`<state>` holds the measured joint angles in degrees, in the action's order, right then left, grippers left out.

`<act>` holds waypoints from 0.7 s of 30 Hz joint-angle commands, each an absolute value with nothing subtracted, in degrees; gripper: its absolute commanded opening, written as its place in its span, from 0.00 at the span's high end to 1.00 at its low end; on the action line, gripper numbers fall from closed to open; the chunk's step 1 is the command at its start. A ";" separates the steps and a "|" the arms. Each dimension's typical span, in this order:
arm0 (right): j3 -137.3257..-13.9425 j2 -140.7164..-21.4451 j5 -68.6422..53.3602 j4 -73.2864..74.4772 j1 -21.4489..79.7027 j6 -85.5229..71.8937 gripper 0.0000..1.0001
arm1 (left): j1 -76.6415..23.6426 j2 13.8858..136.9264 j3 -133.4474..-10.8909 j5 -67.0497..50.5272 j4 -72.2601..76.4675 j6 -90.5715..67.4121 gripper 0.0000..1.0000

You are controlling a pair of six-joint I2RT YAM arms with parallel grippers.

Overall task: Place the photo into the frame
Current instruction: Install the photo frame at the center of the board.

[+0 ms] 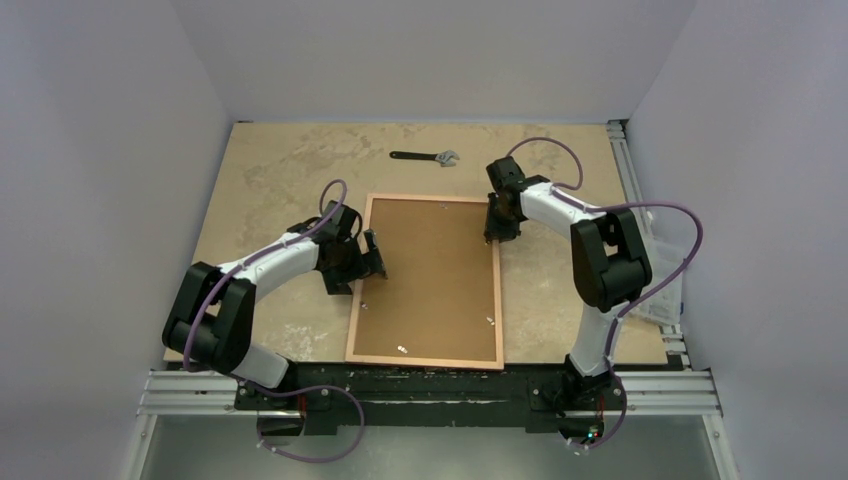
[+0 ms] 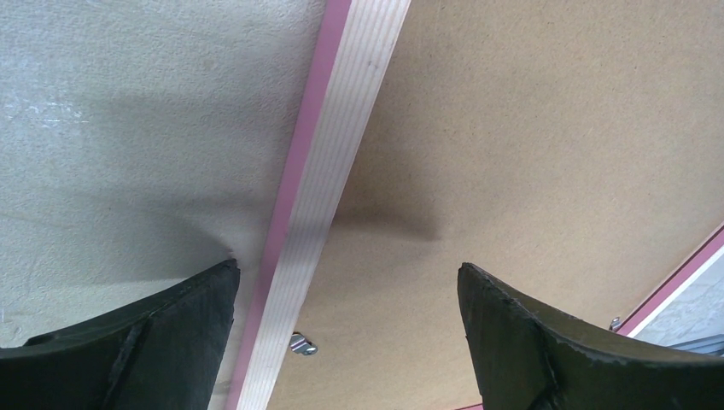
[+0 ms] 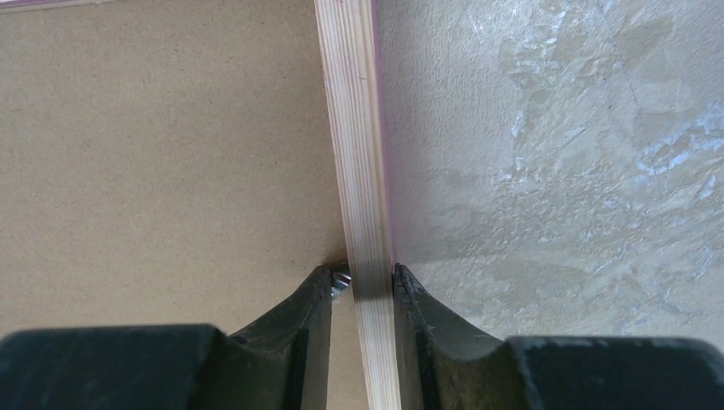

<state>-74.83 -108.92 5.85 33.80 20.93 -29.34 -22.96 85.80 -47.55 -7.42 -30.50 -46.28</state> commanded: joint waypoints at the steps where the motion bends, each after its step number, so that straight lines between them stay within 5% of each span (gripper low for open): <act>1: -74.26 -112.50 5.25 34.84 21.91 -29.68 1.00 | -23.20 87.86 -47.48 -6.07 -30.57 -45.01 0.04; 14: -74.27 -109.19 1.09 33.63 21.59 -29.63 1.00 | -23.20 88.56 -47.59 -5.64 -30.80 -44.74 0.04; 18: -74.55 -108.75 -1.74 32.44 21.10 -29.97 0.53 | -23.21 88.74 -47.57 -5.63 -30.93 -44.58 0.04; 21: -75.28 -109.64 -1.52 32.75 21.09 -30.38 0.40 | -23.21 88.76 -47.55 -5.54 -30.91 -44.49 0.04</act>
